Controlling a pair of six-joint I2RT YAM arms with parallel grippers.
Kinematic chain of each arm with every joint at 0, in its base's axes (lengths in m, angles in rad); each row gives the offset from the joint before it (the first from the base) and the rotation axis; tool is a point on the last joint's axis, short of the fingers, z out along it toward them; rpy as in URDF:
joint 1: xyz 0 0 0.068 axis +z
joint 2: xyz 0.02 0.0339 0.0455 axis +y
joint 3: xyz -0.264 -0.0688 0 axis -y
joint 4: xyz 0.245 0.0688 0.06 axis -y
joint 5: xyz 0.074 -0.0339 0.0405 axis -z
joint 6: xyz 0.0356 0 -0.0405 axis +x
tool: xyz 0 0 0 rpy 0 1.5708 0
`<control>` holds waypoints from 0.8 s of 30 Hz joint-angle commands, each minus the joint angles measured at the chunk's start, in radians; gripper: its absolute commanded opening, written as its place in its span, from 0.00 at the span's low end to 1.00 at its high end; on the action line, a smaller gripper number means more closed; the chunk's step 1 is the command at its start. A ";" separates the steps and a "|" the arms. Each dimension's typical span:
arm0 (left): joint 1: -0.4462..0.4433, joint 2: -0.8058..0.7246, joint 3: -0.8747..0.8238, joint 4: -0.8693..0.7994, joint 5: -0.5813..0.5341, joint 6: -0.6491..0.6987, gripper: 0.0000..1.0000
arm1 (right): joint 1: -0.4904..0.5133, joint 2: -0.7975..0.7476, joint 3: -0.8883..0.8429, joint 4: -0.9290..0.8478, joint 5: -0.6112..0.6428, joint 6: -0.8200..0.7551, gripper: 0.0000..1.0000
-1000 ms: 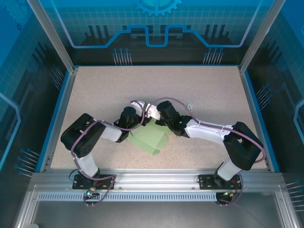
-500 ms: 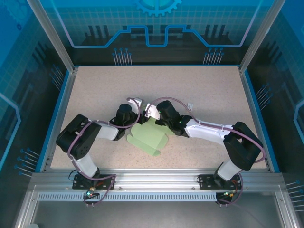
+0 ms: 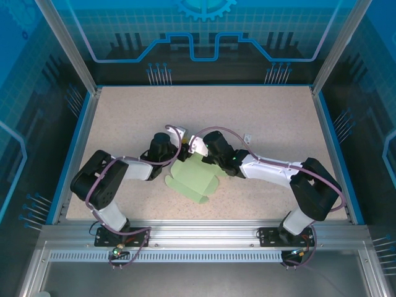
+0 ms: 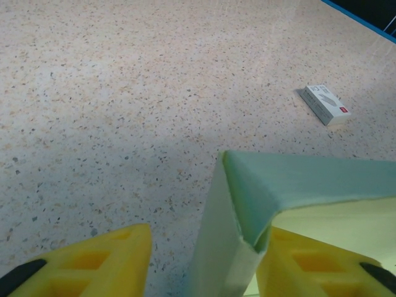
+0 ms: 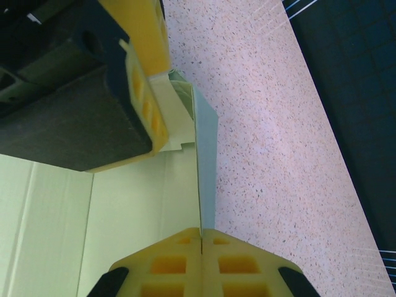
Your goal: Fold the paper box
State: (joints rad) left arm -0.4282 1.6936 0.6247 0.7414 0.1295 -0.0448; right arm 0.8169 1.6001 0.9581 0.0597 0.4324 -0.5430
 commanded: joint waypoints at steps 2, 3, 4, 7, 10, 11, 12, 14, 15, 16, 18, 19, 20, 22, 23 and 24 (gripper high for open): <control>0.010 0.029 0.042 0.010 0.026 0.008 0.43 | -0.006 0.006 0.033 -0.021 -0.036 -0.011 0.00; 0.010 0.036 0.047 0.017 0.028 0.006 0.42 | -0.005 0.006 0.032 -0.021 -0.042 -0.009 0.00; 0.010 0.041 0.051 0.012 0.030 0.003 0.41 | -0.004 0.006 0.031 -0.022 -0.045 -0.007 0.00; 0.011 0.054 0.076 -0.018 0.038 0.002 0.36 | 0.000 0.008 0.033 -0.022 -0.049 -0.006 0.00; 0.012 0.066 0.078 -0.016 0.032 -0.001 0.35 | 0.003 0.006 0.036 -0.022 -0.055 -0.006 0.00; 0.011 0.069 0.079 -0.016 0.027 -0.003 0.34 | 0.003 0.006 0.035 -0.024 -0.056 -0.006 0.00; 0.011 0.072 0.081 -0.016 0.023 -0.003 0.32 | 0.003 0.005 0.036 -0.023 -0.055 -0.005 0.00; 0.012 0.075 0.081 -0.017 0.017 -0.002 0.30 | 0.003 0.004 0.036 -0.024 -0.054 -0.008 0.00; 0.011 0.076 0.080 -0.016 0.013 -0.001 0.28 | 0.003 0.004 0.036 -0.024 -0.051 -0.010 0.00; 0.012 0.077 0.078 -0.015 0.008 0.000 0.27 | 0.002 0.003 0.036 -0.025 -0.049 -0.012 0.00; 0.012 0.077 0.076 -0.015 -0.009 0.003 0.24 | 0.002 -0.002 0.037 -0.027 -0.051 -0.012 0.00; 0.011 0.077 0.073 -0.013 -0.019 0.003 0.23 | 0.002 -0.003 0.039 -0.030 -0.057 -0.010 0.00; 0.011 0.077 0.072 -0.013 -0.036 0.005 0.22 | 0.003 -0.006 0.039 -0.033 -0.063 -0.007 0.00; 0.008 0.075 0.065 -0.011 -0.074 0.006 0.20 | 0.004 -0.011 0.039 -0.035 -0.069 -0.003 0.00; 0.008 0.074 0.059 -0.007 -0.099 0.005 0.19 | 0.004 -0.014 0.039 -0.037 -0.073 -0.001 0.00; 0.007 0.071 0.055 -0.005 -0.129 0.003 0.18 | 0.004 -0.016 0.040 -0.040 -0.075 -0.001 0.00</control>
State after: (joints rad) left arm -0.4374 1.7504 0.6800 0.7319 0.1440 -0.0444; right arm 0.8169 1.6047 0.9661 0.0479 0.4065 -0.5465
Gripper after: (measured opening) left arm 0.185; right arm 0.053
